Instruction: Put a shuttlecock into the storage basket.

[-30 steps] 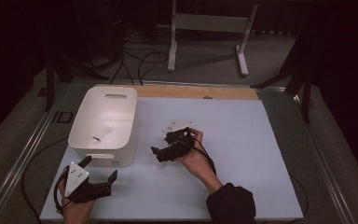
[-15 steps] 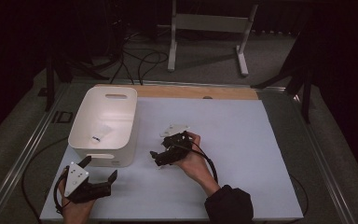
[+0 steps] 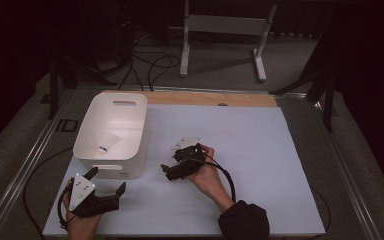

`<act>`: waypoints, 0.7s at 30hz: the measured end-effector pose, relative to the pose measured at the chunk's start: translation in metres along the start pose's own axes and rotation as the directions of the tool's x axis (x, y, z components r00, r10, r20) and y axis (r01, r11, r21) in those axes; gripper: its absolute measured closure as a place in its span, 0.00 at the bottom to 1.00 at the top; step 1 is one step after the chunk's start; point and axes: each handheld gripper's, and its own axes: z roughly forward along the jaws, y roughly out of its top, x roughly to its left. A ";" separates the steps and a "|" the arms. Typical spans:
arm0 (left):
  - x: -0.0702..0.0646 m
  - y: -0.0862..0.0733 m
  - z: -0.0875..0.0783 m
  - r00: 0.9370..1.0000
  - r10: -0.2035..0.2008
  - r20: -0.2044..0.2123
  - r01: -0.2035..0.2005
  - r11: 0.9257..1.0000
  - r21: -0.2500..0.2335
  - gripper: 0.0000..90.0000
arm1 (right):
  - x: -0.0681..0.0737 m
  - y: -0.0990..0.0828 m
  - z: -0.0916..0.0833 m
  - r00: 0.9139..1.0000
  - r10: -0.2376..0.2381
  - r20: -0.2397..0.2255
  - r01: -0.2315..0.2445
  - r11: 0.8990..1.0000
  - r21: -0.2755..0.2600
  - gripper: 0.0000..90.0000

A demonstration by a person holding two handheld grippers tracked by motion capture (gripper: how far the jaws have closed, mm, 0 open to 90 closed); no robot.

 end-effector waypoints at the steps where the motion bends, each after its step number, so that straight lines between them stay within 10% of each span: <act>1: 0.000 0.000 0.000 1.000 0.000 0.000 0.000 1.000 0.000 0.00 | 0.001 -0.001 0.002 1.000 0.001 0.002 -0.001 1.000 0.003 0.08; 21: 0.000 0.000 0.000 1.000 -0.001 0.000 0.001 1.000 0.000 0.00 | 0.016 -0.007 0.027 0.996 -0.078 0.052 0.072 0.991 0.116 0.11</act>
